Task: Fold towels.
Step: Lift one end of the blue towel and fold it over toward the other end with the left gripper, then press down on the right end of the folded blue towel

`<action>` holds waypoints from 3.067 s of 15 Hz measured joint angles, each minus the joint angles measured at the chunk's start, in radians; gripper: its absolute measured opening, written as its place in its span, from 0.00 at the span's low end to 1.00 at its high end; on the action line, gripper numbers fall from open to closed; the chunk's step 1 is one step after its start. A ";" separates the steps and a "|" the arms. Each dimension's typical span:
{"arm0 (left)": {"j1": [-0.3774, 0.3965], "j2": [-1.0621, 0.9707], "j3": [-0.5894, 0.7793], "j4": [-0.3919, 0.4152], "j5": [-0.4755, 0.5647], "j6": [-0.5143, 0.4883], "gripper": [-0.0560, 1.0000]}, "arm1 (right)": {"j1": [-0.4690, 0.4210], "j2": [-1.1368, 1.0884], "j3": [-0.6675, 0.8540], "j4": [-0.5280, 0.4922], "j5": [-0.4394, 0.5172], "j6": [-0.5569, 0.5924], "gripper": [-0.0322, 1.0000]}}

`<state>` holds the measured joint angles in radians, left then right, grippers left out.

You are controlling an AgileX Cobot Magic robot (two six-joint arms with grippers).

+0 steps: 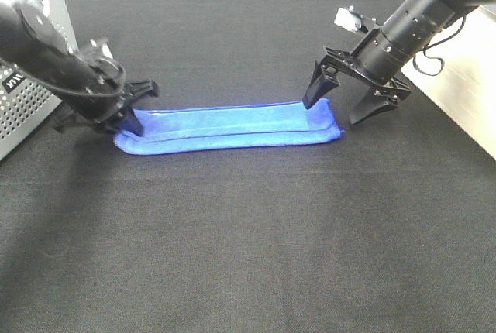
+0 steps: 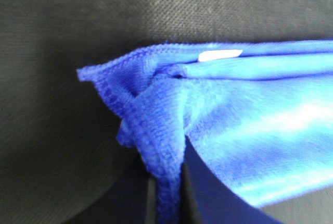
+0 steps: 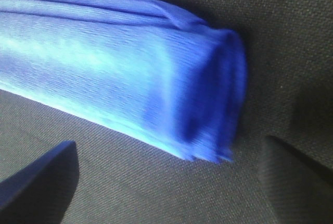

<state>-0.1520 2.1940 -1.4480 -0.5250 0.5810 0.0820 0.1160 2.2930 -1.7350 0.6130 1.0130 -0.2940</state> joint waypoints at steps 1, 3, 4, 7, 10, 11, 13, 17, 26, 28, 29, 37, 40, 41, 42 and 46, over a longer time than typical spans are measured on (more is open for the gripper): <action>0.000 -0.072 0.000 0.125 0.018 -0.076 0.12 | 0.000 0.000 0.000 0.000 0.000 0.001 0.88; 0.000 -0.146 -0.034 0.252 0.113 -0.192 0.12 | 0.000 0.000 0.000 0.000 0.001 0.011 0.88; -0.005 -0.166 -0.063 0.277 0.170 -0.233 0.12 | 0.000 0.000 0.000 0.000 0.009 0.012 0.88; -0.049 -0.175 -0.136 0.280 0.260 -0.264 0.12 | 0.000 0.000 0.000 0.000 0.032 0.015 0.88; -0.178 -0.148 -0.226 0.225 0.271 -0.298 0.12 | 0.000 0.000 0.000 0.002 0.048 0.015 0.88; -0.216 -0.116 -0.258 0.214 0.261 -0.328 0.12 | 0.000 0.000 0.000 0.002 0.058 0.015 0.88; -0.276 -0.032 -0.346 0.199 0.259 -0.363 0.12 | 0.000 0.000 0.000 0.001 0.079 0.017 0.88; -0.340 0.154 -0.538 0.118 0.259 -0.379 0.17 | 0.000 0.000 0.000 0.010 0.081 0.044 0.88; -0.276 0.134 -0.596 0.084 0.209 -0.323 0.79 | 0.001 -0.067 0.000 0.100 0.079 0.048 0.88; -0.198 0.095 -0.600 0.117 0.209 -0.318 0.79 | 0.039 -0.069 0.000 0.304 0.081 -0.041 0.88; -0.173 0.086 -0.601 0.118 0.209 -0.318 0.79 | 0.069 -0.063 0.000 0.373 0.070 -0.074 0.88; -0.114 0.085 -0.601 0.135 0.274 -0.295 0.79 | 0.147 0.105 0.000 0.637 -0.036 -0.229 0.87; -0.114 0.085 -0.601 0.135 0.277 -0.292 0.79 | 0.057 0.141 0.000 0.592 -0.014 -0.235 0.85; -0.114 0.085 -0.601 0.135 0.279 -0.292 0.79 | 0.034 0.141 0.000 0.560 0.002 -0.235 0.85; -0.114 0.085 -0.601 0.135 0.288 -0.292 0.79 | 0.018 0.140 -0.001 0.534 0.024 -0.235 0.85; -0.114 0.069 -0.601 0.146 0.344 -0.291 0.79 | -0.014 0.101 -0.005 0.464 0.134 -0.235 0.85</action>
<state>-0.2660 2.2630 -2.0490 -0.3790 0.9250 -0.2090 0.1020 2.3940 -1.7400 1.0770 1.1470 -0.5290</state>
